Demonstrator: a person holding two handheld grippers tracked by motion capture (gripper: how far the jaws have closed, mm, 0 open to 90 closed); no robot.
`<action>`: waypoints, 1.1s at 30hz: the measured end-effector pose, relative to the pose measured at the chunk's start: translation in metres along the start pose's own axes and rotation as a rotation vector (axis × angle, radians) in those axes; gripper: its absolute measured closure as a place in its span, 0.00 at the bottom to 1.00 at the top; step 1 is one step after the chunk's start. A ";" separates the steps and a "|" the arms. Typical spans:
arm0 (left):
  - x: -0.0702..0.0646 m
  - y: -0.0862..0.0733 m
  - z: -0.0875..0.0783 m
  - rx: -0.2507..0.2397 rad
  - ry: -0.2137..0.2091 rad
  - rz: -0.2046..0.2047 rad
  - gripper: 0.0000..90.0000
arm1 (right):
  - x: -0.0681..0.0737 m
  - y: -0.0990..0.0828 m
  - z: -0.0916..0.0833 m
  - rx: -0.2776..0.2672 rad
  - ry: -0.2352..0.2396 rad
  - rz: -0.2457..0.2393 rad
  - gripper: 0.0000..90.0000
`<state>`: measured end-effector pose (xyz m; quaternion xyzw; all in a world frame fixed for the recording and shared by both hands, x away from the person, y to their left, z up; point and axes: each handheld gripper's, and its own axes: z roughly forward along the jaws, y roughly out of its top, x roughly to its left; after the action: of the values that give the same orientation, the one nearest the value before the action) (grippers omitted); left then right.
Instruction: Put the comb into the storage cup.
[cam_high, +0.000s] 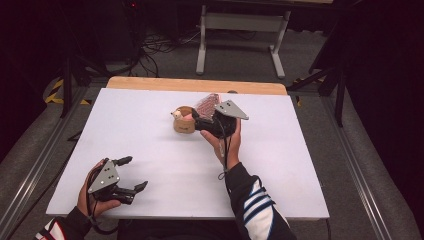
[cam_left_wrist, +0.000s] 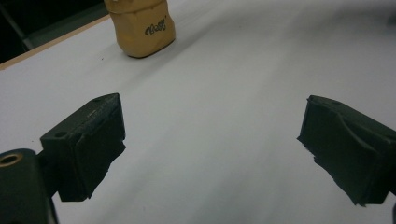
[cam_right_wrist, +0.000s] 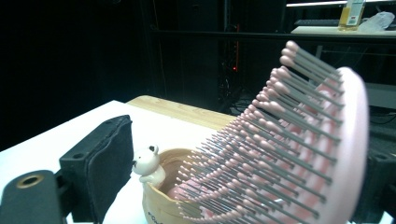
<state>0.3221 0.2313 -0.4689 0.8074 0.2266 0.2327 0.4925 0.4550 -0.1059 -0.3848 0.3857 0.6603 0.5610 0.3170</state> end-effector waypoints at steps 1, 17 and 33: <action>0.000 0.000 0.000 -0.001 0.000 -0.001 0.09 | 0.000 0.000 0.000 0.000 0.000 -0.001 0.13; 0.000 0.000 0.001 0.003 -0.002 0.000 0.09 | -0.010 0.006 -0.010 -0.028 -0.057 -0.013 0.10; 0.000 0.000 0.001 0.002 -0.002 0.000 0.09 | -0.017 0.006 -0.018 -0.032 -0.072 -0.026 0.10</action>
<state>0.3222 0.2305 -0.4690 0.8082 0.2263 0.2318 0.4918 0.4492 -0.1293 -0.3756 0.3921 0.6443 0.5530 0.3539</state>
